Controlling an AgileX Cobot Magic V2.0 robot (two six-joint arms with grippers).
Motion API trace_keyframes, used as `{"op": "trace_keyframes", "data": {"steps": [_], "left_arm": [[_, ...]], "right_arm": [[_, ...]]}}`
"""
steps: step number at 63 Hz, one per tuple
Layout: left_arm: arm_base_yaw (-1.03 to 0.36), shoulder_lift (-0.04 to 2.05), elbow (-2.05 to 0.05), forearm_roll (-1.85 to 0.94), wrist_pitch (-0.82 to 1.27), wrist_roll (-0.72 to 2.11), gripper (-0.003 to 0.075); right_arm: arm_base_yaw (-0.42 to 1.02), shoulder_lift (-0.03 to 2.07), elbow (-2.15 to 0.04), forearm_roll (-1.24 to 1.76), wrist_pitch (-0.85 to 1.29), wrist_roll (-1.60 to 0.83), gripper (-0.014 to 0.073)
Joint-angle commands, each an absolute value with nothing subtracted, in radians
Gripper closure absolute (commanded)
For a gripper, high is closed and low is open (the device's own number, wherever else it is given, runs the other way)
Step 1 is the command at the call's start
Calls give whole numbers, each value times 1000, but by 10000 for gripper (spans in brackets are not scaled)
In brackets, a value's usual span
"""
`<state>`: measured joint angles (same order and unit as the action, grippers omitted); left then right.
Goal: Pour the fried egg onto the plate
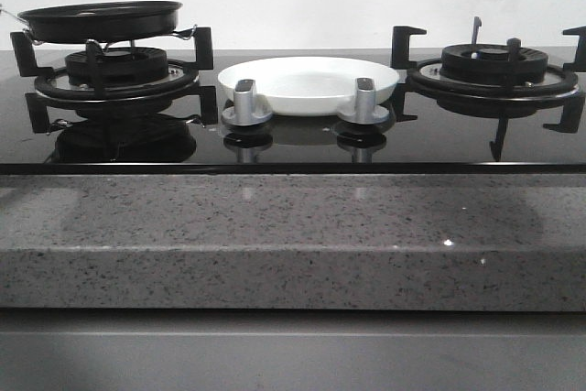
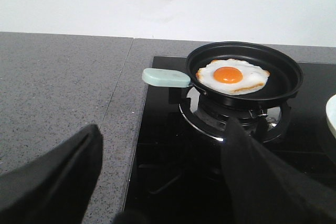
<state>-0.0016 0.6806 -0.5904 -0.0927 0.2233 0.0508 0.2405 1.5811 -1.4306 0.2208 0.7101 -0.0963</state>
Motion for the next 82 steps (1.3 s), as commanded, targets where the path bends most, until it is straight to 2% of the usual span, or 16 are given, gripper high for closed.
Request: {"op": "trace_keyframes", "data": {"steps": [1, 18, 28, 52, 58, 68, 82], "left_arm": [[-2, 682, -628, -96, 136, 43, 249], [-2, 682, -628, -96, 136, 43, 249], [-2, 682, -628, -96, 136, 43, 249], [-2, 682, -628, -96, 136, 43, 249], [-2, 682, -628, -96, 136, 43, 249], [-2, 682, -628, -96, 136, 43, 249], [-2, 682, -628, -96, 136, 43, 249]], "right_arm": [[244, 1631, -1569, 228, 743, -110, 291], [244, 1911, -1935, 232, 999, -141, 291], [244, 2035, -2079, 233, 1099, -152, 291], [241, 2140, -2161, 234, 1149, -183, 301], [241, 2141, -2161, 234, 1153, -183, 381], [241, 2141, -2161, 234, 1160, -183, 713], [217, 2141, -2271, 281, 1221, -125, 701]]}}
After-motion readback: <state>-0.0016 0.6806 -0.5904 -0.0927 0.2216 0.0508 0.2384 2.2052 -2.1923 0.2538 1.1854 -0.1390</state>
